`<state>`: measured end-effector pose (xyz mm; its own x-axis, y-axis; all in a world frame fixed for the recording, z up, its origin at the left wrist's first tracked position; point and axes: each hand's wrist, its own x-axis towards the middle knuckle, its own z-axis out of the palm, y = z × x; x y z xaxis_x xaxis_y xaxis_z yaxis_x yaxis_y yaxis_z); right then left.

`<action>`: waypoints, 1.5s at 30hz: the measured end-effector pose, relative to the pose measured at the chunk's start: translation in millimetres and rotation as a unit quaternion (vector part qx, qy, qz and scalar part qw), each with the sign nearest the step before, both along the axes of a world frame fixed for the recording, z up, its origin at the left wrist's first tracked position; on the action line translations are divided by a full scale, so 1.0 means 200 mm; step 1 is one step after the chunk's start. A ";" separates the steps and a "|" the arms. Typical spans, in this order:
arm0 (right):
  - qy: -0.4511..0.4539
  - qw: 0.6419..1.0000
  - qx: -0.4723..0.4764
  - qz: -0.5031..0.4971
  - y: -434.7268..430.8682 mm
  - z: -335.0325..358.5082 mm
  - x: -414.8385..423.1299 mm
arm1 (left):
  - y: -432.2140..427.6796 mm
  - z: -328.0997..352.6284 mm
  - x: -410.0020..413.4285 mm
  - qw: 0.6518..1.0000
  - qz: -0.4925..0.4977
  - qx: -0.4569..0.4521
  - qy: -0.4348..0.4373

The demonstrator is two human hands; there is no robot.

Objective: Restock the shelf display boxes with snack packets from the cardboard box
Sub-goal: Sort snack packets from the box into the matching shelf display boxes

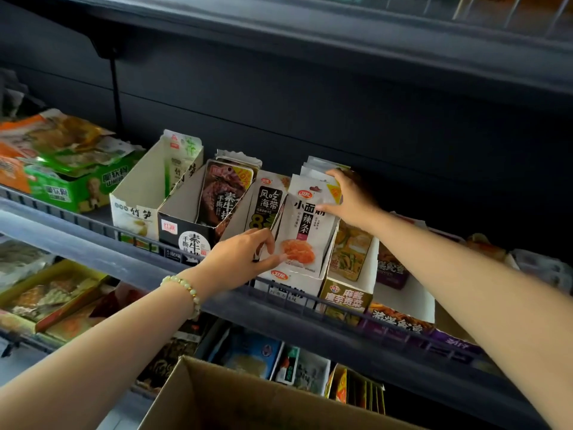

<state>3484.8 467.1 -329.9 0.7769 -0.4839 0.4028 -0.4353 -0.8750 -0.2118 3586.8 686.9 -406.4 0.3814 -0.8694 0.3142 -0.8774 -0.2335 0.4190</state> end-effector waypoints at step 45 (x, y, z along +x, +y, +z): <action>0.390 0.857 0.334 0.050 0.88 -1.18 -1.48 | 0.55 -0.89 -0.94 0.885 -0.114 0.411 0.190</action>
